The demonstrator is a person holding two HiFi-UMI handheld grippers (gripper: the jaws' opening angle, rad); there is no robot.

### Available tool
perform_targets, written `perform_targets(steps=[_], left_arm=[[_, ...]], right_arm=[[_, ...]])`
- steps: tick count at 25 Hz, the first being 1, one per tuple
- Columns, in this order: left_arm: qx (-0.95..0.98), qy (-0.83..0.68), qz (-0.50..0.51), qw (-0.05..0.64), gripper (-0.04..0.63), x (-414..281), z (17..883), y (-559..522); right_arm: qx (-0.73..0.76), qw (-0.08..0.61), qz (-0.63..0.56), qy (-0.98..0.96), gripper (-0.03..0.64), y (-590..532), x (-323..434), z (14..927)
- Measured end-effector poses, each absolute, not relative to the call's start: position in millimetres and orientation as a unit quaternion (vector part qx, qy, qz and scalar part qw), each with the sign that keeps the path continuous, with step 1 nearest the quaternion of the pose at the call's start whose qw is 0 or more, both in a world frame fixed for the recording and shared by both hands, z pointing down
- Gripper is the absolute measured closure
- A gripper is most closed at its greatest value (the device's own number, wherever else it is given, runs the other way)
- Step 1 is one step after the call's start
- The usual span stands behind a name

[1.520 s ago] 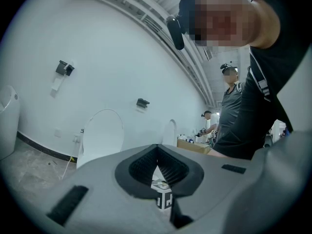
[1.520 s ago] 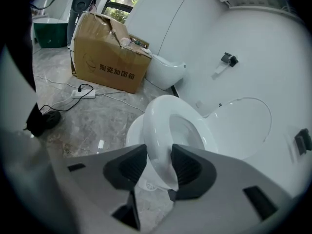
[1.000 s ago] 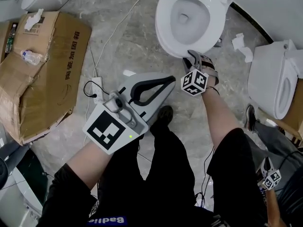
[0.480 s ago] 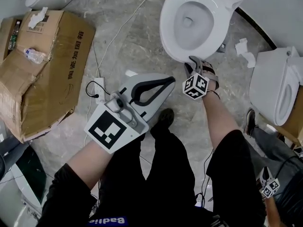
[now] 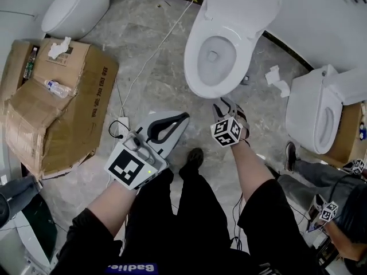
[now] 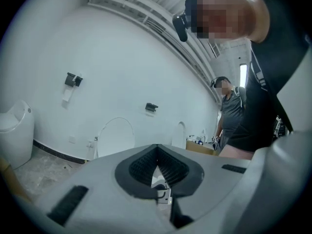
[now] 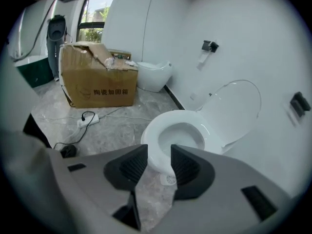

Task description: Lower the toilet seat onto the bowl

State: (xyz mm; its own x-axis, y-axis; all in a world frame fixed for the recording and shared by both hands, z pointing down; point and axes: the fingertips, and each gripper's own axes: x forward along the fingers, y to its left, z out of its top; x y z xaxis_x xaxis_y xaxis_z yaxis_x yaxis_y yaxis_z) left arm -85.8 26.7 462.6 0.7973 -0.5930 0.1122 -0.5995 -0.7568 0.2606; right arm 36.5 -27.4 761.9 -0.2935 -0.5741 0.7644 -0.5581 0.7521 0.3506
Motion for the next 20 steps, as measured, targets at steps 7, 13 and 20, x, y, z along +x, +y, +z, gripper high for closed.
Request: perform_targets(steps=[7, 13, 20], left_arm=[[0.945, -0.302, 0.026, 0.119, 0.581, -93, 393, 50], [0.951, -0.287, 0.015, 0.113, 0.580, -81, 340, 61], [0.959, -0.261, -0.004, 0.106, 0.580, -71, 285, 66]], right_arm=[[0.401, 0.422, 0.020, -0.813, 0.472, -5, 27, 627], [0.462, 0.363, 0.041, -0.808, 0.493, 5, 36, 520], [0.520, 0.268, 0.064, -0.809, 0.536, 25, 44, 411]])
